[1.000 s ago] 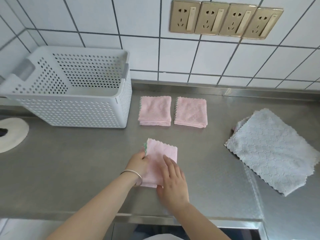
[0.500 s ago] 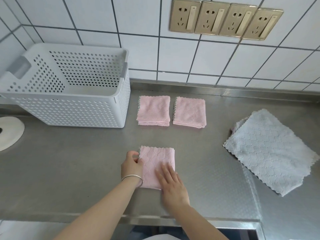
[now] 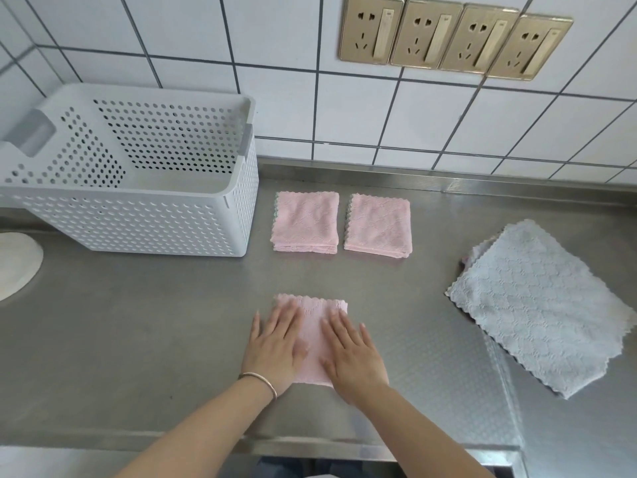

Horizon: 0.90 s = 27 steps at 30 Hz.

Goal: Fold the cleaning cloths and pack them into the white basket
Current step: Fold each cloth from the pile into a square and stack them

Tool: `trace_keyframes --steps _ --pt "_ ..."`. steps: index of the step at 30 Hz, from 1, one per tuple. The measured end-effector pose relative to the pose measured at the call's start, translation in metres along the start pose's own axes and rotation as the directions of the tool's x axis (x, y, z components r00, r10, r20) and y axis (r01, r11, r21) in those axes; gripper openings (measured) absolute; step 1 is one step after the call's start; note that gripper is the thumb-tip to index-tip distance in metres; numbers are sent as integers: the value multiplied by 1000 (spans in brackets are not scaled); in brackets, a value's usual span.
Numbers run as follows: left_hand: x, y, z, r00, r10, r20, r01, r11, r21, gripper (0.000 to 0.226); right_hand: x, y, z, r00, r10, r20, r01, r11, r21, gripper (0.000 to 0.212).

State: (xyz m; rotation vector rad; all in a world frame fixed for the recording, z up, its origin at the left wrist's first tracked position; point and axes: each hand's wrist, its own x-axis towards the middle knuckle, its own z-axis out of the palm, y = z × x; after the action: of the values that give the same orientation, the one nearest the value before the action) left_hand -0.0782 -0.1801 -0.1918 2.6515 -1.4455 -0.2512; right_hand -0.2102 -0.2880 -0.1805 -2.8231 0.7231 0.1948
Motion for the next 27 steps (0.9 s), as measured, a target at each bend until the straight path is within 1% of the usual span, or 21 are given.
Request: trace_keyframes --steps 2,4,5,6,7,8,9,10,11,12,13,14,15,16,17,19,20,22,23,25,27 --pt "2 -3 5 998 -4 61 0 998 61 61 2 1 3 999 10 35 -11 999 30 60" --pt "4 -5 7 994 -43 101 36 997 71 64 2 0 1 999 38 38 -39 999 22 62" --pt "5 -4 9 993 -42 111 35 997 70 66 4 1 -1 1000 28 8 -28 999 -18 64" --pt "4 -3 6 991 -37 129 31 998 54 67 5 2 -3 1000 -6 9 6 998 -59 67" --pt "4 -3 3 992 -36 124 32 999 39 67 6 2 -8 998 -22 56 27 996 -88 70" --pt "3 -4 -2 993 -47 104 48 999 0 66 8 1 -13 998 -9 55 13 997 -74 73" --pt "3 -4 -8 995 -94 46 96 994 -47 62 7 0 -16 998 39 53 -38 999 -10 70" --pt "3 -5 -13 982 -189 -19 186 975 -120 55 6 0 -19 994 108 -13 -107 993 44 60" --pt "4 -5 -18 945 -323 -50 306 928 -211 47 4 -1 -21 982 186 -27 -180 974 137 52" --pt "3 -3 -24 882 -471 6 448 835 -319 39 3 -1 -23 959 283 4 -277 936 215 49" --pt "2 -1 -29 806 -586 79 570 734 -370 35 2 -2 -25 921 384 72 -385 860 335 47" --pt "1 0 -29 759 -636 140 642 693 -328 34 2 -3 -27 861 479 172 -504 753 423 43" --pt "-1 2 -28 741 -645 183 669 689 -280 33 2 -4 -27 801 545 248 -589 645 487 40" --pt "-2 4 -25 745 -634 207 667 704 -243 33 4 -6 -29 758 576 305 -639 564 524 35" --pt "-3 5 -23 752 -622 216 658 719 -222 33 5 -8 -27 742 581 336 -657 527 539 29" --pt "-2 8 -21 751 -618 232 660 714 -234 31 7 -10 -26 730 575 369 -671 503 544 19" --pt "-1 9 -22 737 -626 255 676 675 -294 26 7 -11 -26 729 575 371 -670 491 557 19" --pt "3 13 -29 695 -638 332 704 512 -491 16 8 -10 -30 749 580 321 -626 461 629 19" --pt "5 15 -35 683 -640 352 696 425 -579 15 8 -10 -34 764 583 276 -587 452 671 18" --pt "19 18 -50 696 -651 304 626 341 -701 18 16 -10 -48 787 593 170 -489 431 759 16" --pt "37 19 -72 726 -657 204 516 325 -793 24 31 -7 -68 789 610 71 -388 406 828 13"
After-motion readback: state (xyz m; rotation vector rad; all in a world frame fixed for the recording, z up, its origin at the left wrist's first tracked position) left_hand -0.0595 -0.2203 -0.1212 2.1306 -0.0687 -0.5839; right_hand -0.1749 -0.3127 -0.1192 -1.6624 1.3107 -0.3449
